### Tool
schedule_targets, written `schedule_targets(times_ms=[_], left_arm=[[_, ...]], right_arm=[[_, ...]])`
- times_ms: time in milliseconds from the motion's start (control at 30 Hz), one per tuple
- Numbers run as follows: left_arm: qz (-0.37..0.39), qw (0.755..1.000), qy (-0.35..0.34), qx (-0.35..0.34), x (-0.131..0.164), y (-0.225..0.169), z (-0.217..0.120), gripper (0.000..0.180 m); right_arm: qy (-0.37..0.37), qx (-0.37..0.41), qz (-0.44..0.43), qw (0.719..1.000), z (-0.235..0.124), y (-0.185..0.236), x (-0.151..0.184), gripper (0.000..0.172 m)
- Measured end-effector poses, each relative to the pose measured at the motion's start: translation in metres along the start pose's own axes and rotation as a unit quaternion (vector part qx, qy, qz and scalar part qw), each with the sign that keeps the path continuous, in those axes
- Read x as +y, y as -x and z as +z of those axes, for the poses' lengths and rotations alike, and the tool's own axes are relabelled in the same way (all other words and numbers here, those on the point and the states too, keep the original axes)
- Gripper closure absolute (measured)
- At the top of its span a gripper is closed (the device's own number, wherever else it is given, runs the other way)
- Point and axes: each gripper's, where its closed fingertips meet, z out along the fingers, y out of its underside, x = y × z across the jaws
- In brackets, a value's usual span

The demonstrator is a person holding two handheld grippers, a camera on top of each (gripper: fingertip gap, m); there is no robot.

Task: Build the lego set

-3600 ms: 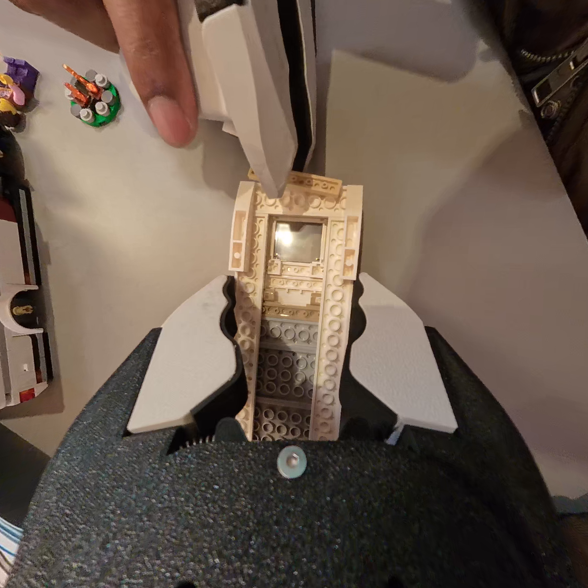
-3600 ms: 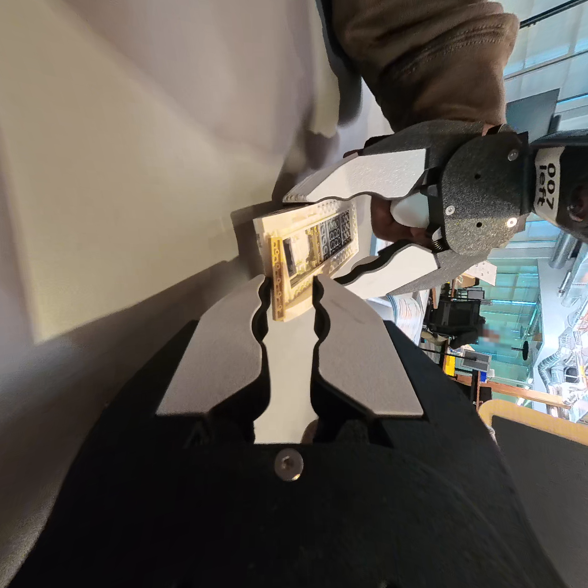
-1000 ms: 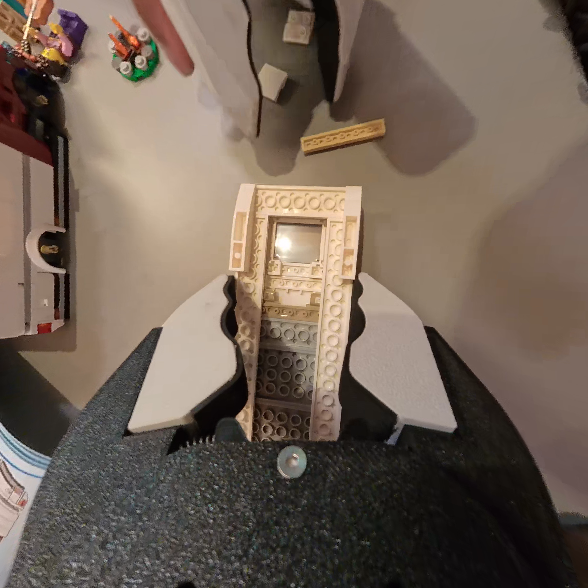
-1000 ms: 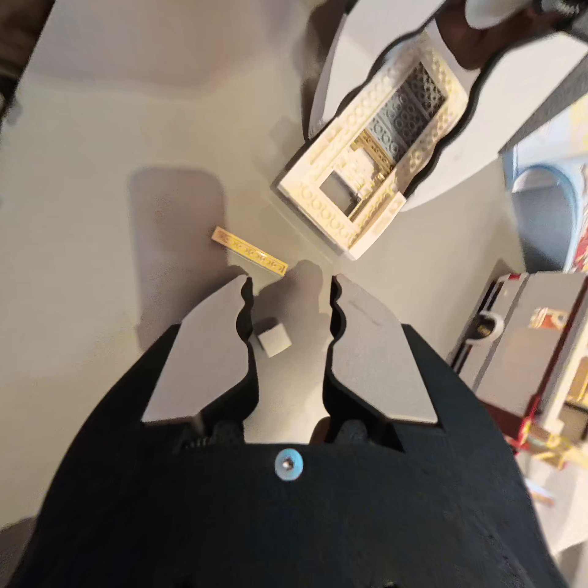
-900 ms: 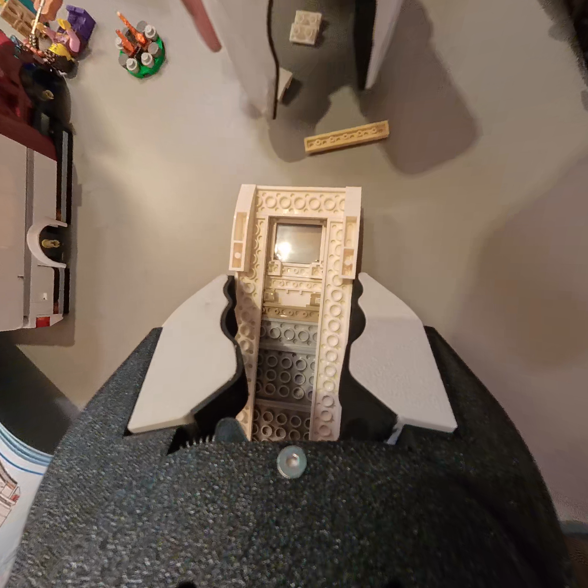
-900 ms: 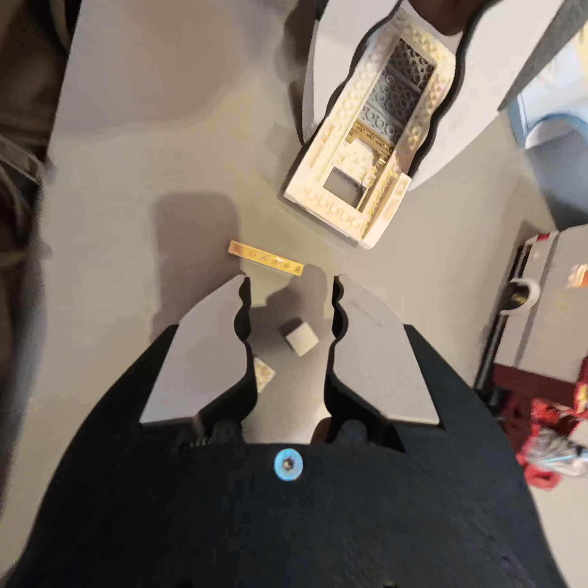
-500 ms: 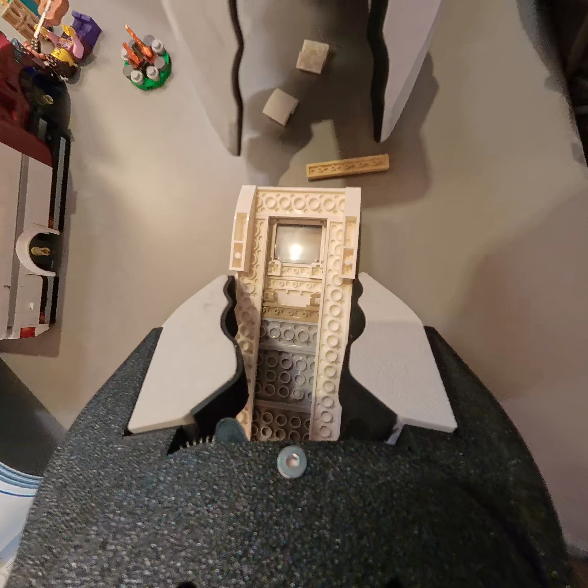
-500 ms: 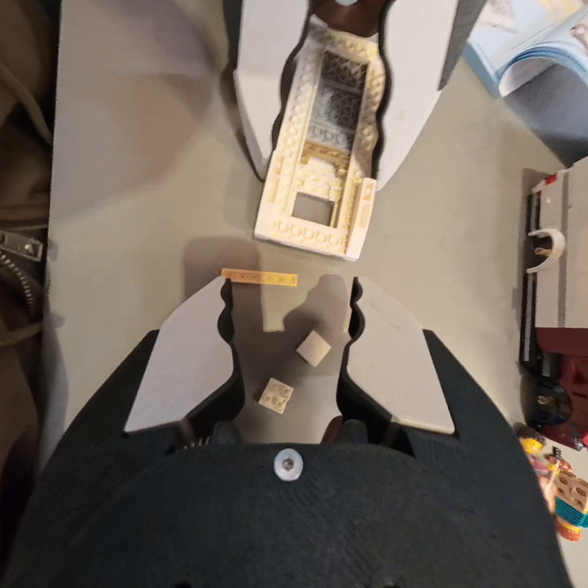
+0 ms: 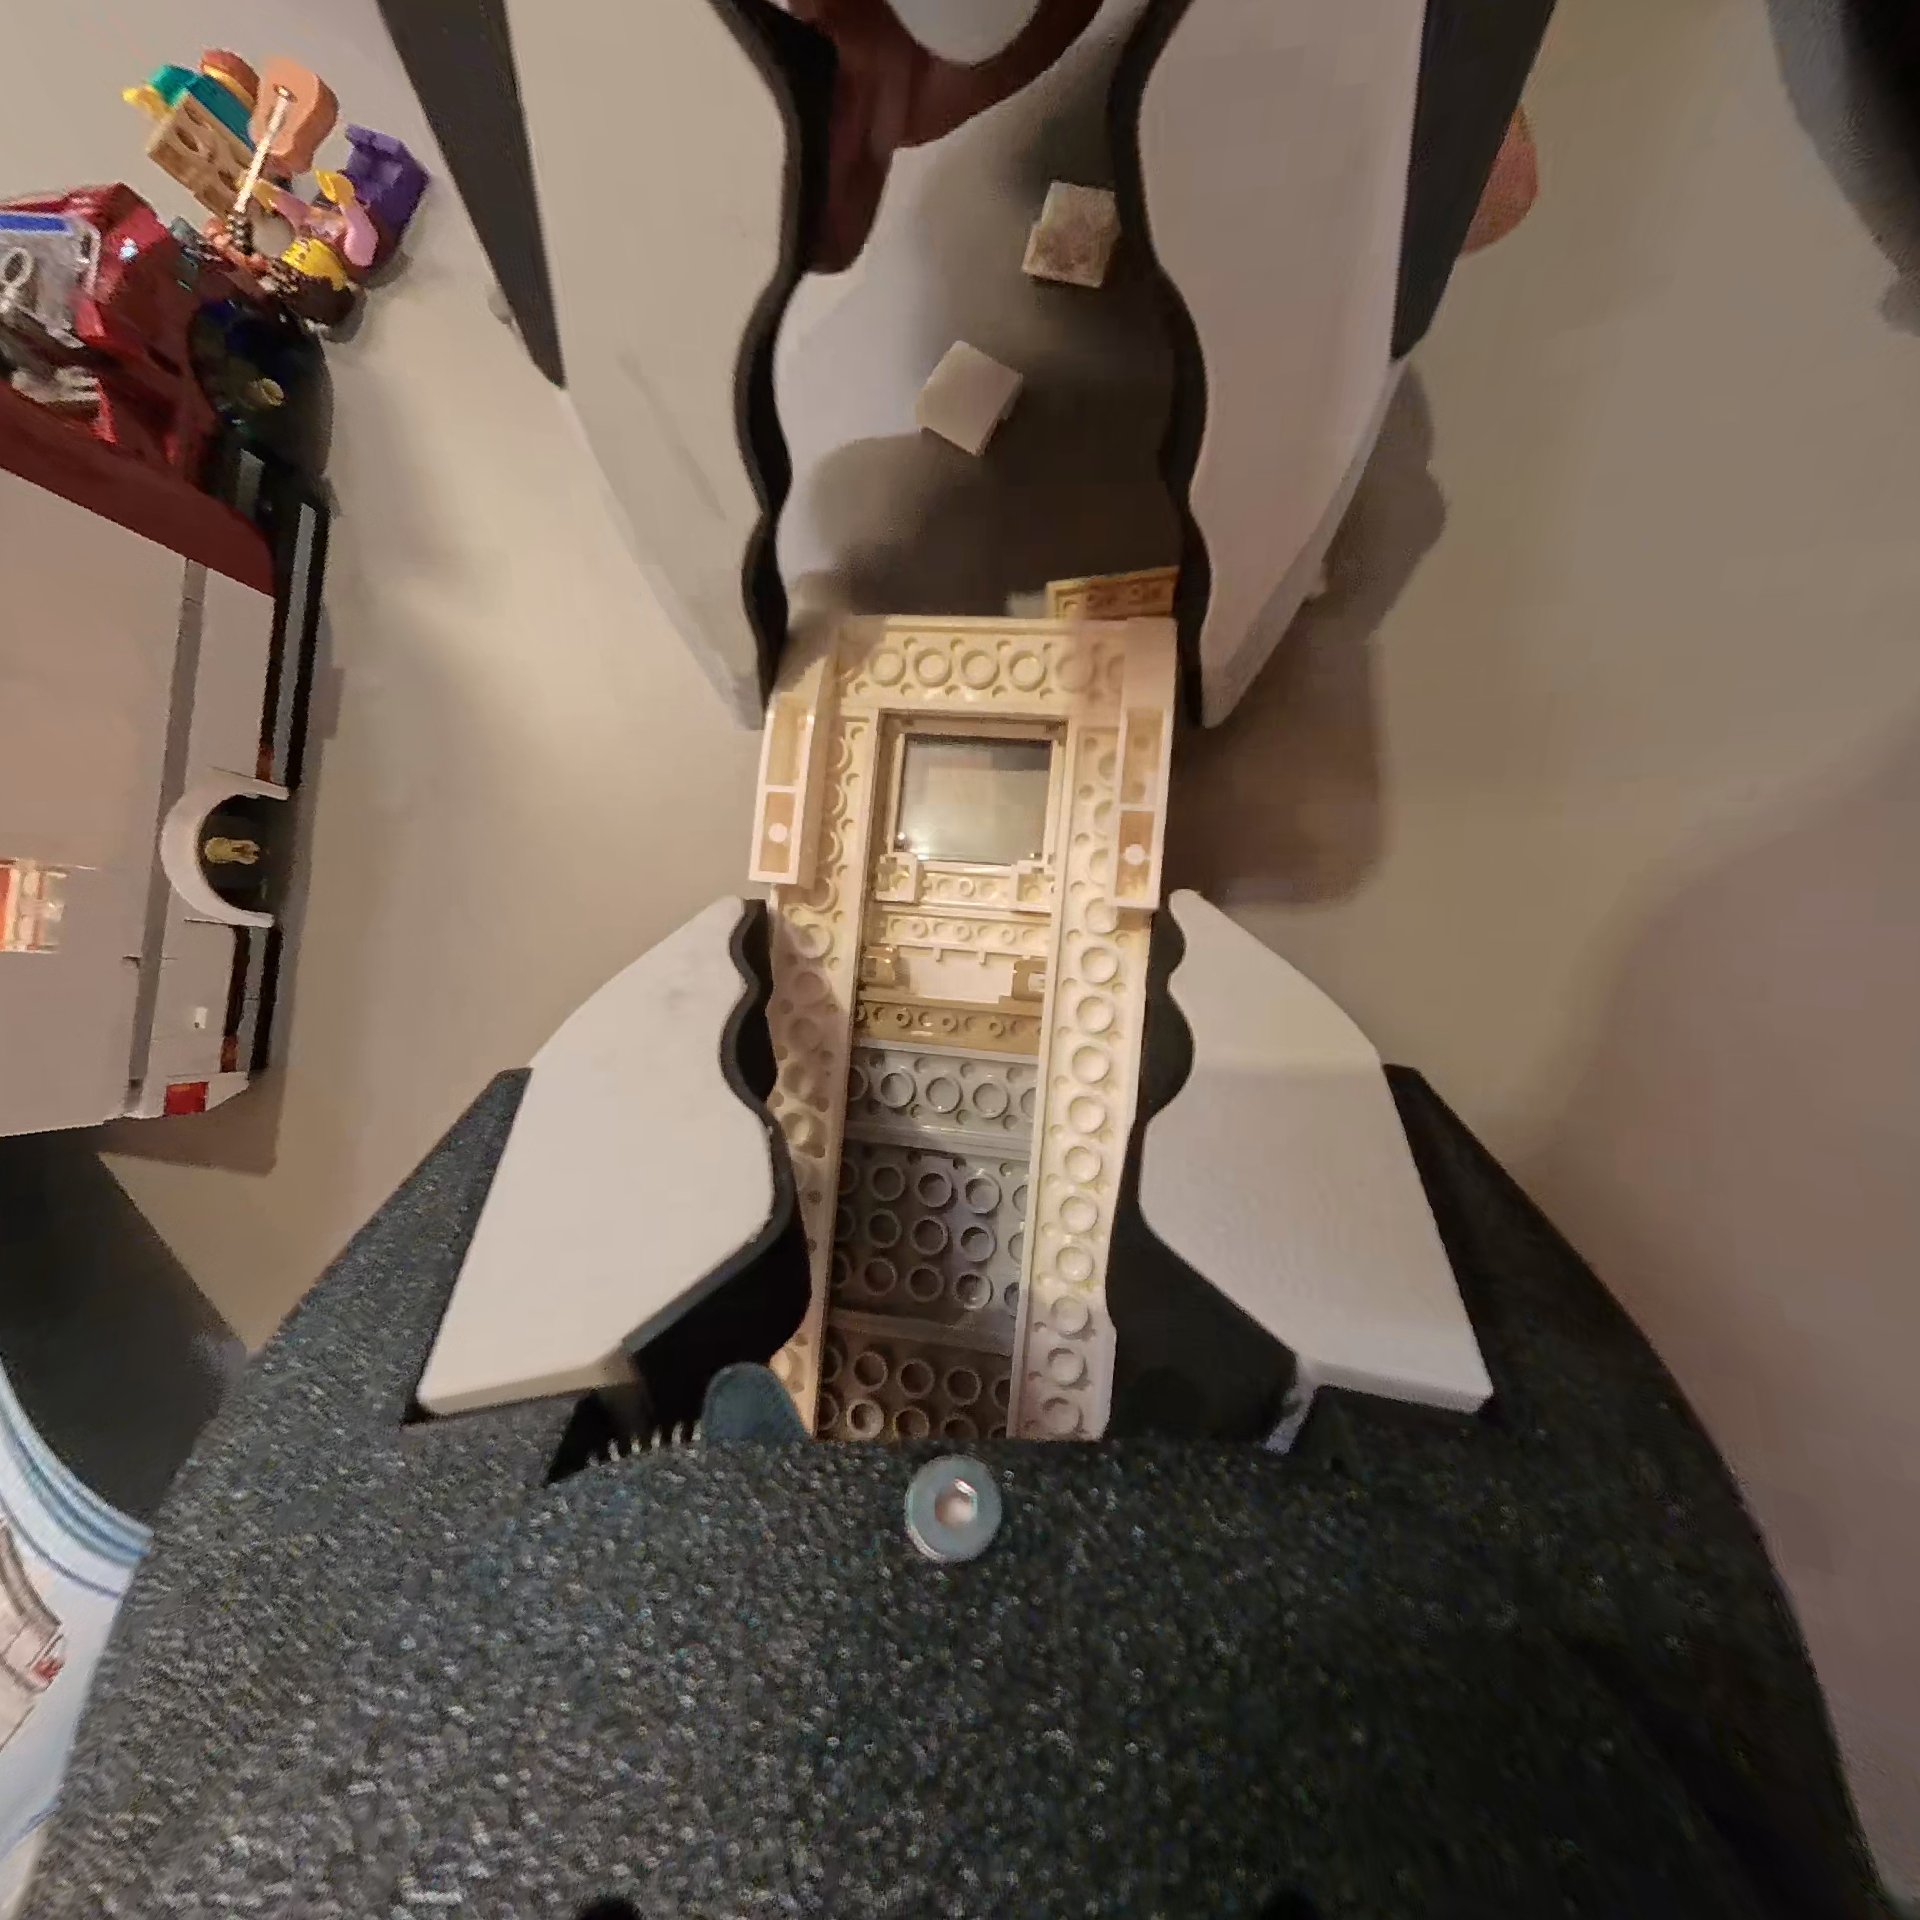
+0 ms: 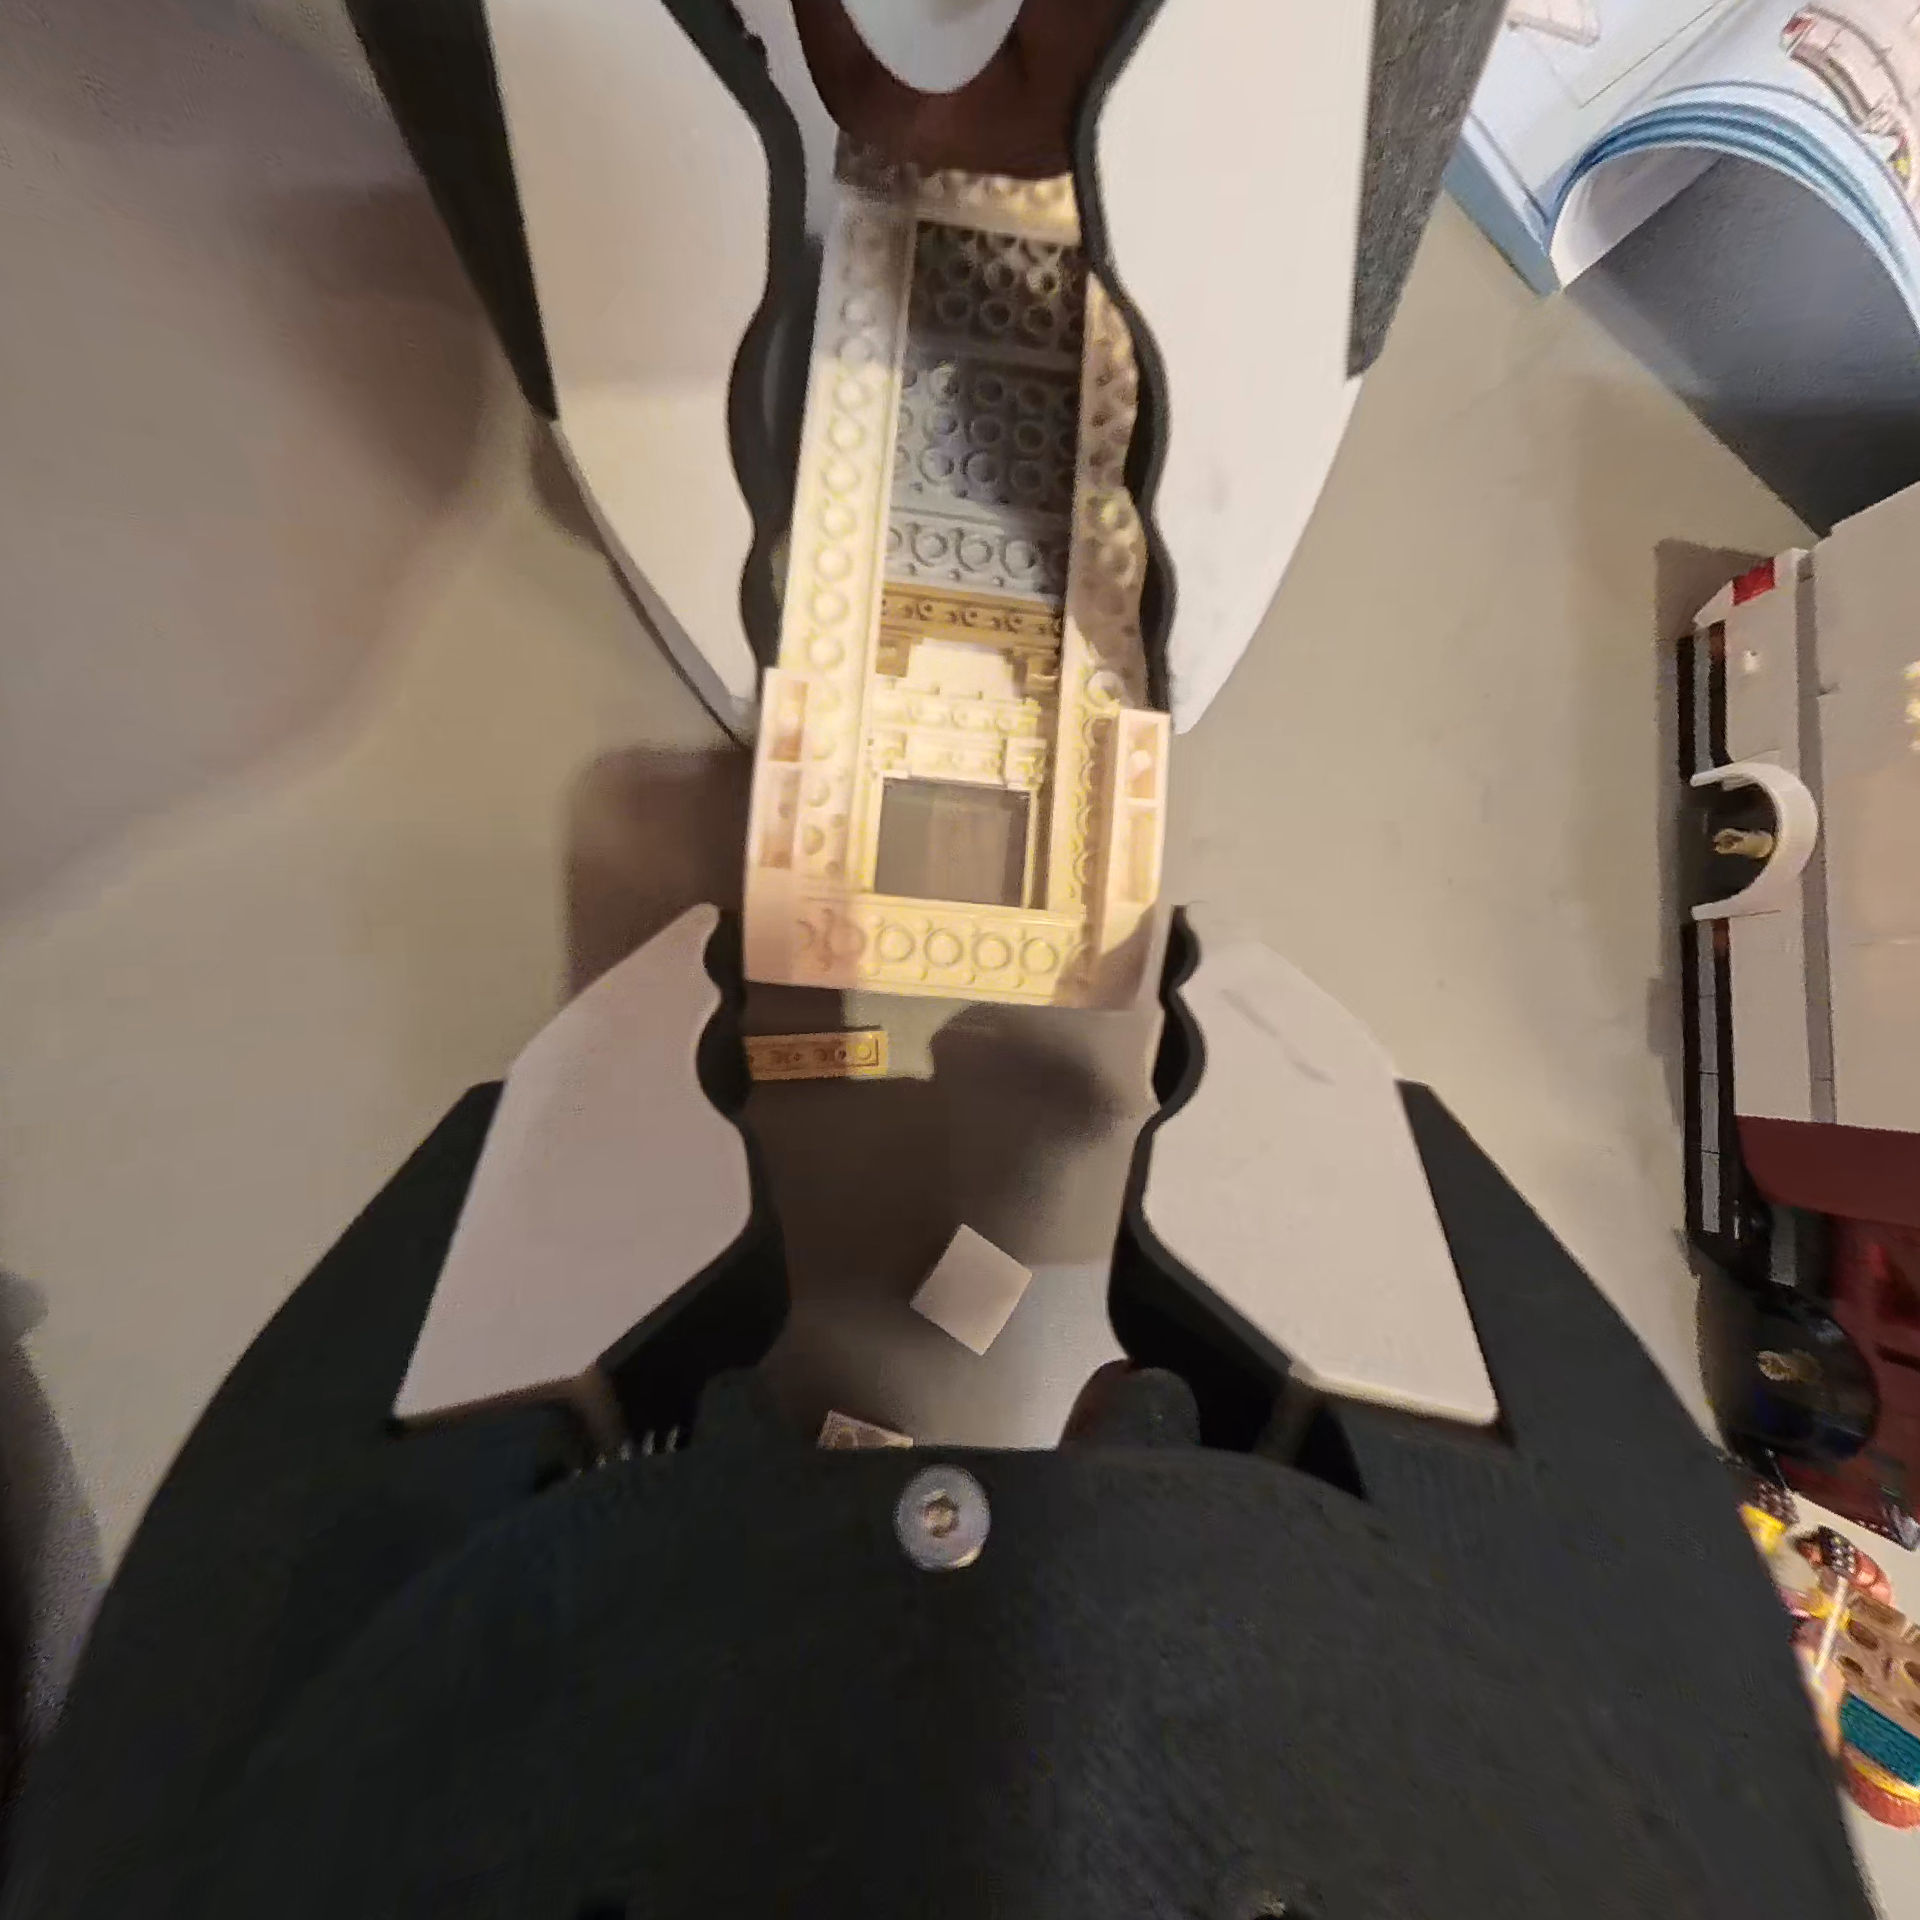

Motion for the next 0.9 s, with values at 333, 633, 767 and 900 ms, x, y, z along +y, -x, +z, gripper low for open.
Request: schedule_targets(times_ms=[333,633,767,900], left_arm=[[0.062,0.987,-0.005,-0.151,-0.003,0.019,-0.005,0.113],[0.116,0.944,0.029,-0.308,-0.007,0.046,-0.007,0.114],[0.133,0.924,0.050,-0.355,-0.005,0.056,-0.006,0.121],[0.143,0.904,0.078,-0.394,-0.002,0.067,-0.006,0.128]], right_arm=[[-0.032,0.013,0.057,0.998,-0.008,-0.018,-0.003,0.098],[-0.082,-0.003,0.130,0.988,-0.016,-0.031,-0.012,0.098],[-0.118,-0.017,0.160,0.980,-0.023,-0.033,-0.021,0.099],[-0.140,-0.017,0.156,0.978,-0.026,-0.034,-0.029,0.099]])
